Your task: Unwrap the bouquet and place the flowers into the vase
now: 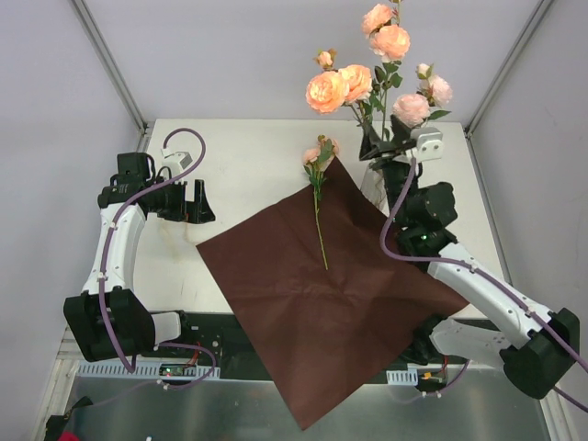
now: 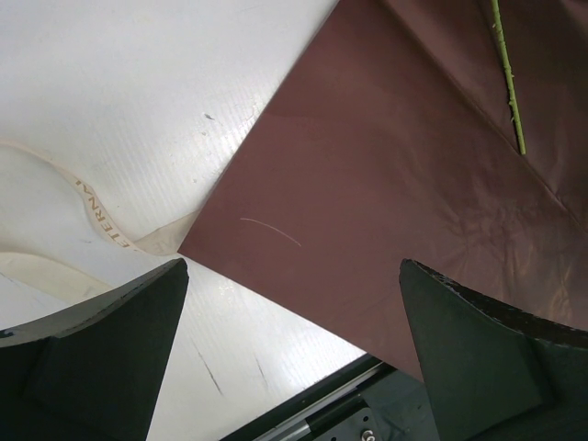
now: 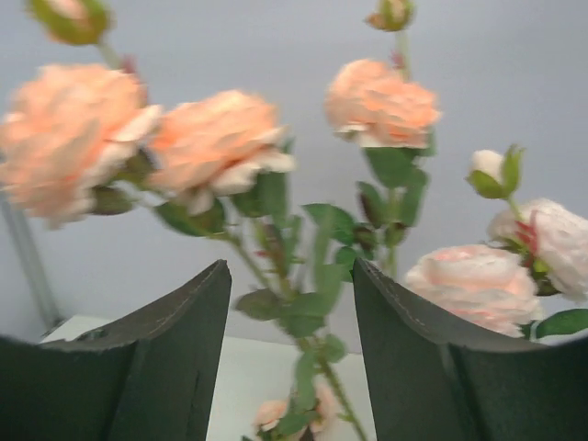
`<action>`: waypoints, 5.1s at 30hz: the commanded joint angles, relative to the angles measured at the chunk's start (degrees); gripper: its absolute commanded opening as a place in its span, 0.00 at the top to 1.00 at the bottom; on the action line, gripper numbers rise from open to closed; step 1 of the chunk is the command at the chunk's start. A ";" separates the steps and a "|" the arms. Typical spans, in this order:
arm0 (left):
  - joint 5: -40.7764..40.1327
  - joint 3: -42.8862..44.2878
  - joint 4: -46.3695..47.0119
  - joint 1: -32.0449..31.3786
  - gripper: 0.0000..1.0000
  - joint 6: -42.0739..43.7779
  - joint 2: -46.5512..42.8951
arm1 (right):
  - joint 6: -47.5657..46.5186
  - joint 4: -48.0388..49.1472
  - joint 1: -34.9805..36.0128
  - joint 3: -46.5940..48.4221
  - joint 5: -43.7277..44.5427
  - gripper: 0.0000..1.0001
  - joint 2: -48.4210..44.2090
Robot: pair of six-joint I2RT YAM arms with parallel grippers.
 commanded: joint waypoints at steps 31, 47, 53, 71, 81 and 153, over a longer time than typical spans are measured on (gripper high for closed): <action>0.90 0.13 -1.02 0.48 0.01 2.96 -0.62 | 19.34 -66.59 3.17 39.86 -6.50 0.38 56.37; 0.82 0.04 -1.02 0.39 0.01 3.05 -0.09 | 24.52 -67.47 1.76 43.73 -8.08 0.61 62.26; 0.55 0.04 -1.02 0.39 0.01 2.96 -0.79 | 25.93 -66.68 1.59 43.99 -8.25 0.87 62.26; -0.94 0.22 -1.02 0.40 0.01 0.68 -1.85 | 7.86 -51.04 11.24 36.88 -17.91 0.99 30.13; -0.24 1.53 -1.02 0.48 0.01 -0.91 -1.50 | -8.34 -39.63 19.78 28.80 -23.63 0.99 6.65; 0.29 3.56 -0.41 0.31 0.01 0.32 -2.99 | 20.84 -67.03 -10.10 14.47 -5.88 0.04 -9.88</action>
